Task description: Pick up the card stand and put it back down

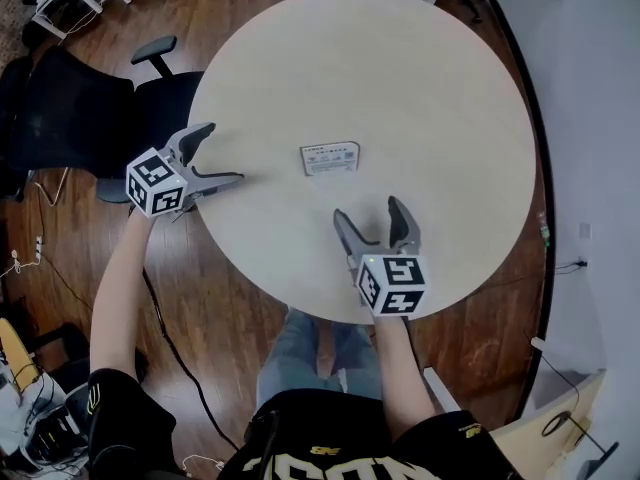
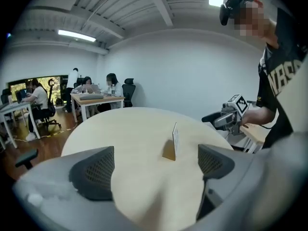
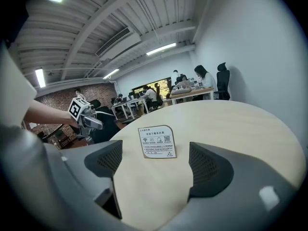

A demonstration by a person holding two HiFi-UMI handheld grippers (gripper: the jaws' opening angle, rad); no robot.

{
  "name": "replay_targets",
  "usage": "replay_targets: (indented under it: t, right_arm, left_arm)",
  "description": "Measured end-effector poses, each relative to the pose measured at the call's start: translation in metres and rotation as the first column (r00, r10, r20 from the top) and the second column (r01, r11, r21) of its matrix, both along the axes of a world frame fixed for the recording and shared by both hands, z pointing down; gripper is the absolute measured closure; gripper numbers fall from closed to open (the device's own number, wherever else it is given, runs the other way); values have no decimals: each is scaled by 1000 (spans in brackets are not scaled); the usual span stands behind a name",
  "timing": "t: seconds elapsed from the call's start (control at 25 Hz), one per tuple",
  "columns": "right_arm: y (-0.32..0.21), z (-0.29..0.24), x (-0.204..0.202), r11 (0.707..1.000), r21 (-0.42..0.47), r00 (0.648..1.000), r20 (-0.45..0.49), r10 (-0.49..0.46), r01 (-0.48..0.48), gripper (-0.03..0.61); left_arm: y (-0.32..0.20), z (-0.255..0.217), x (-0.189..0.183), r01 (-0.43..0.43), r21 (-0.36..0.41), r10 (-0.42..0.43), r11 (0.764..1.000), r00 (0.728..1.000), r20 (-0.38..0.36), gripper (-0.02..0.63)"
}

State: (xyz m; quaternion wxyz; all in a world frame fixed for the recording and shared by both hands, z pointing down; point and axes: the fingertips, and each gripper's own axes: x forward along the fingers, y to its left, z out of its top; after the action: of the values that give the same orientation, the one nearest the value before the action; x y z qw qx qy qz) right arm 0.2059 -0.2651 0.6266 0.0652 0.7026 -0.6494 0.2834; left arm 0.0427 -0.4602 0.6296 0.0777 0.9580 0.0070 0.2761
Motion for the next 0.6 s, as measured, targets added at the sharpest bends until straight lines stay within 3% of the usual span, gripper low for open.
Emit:
replay_targets:
  t: [0.2, 0.6]
  right_arm:
    - [3, 11, 15, 1000, -10, 1000, -5, 20, -20, 140]
    - [18, 32, 25, 999, -38, 1000, -5, 31, -31, 140]
  left_arm:
    - [18, 34, 43, -41, -43, 40, 998, 999, -24, 85]
    - [64, 62, 129, -116, -75, 108, 990, 989, -106, 244]
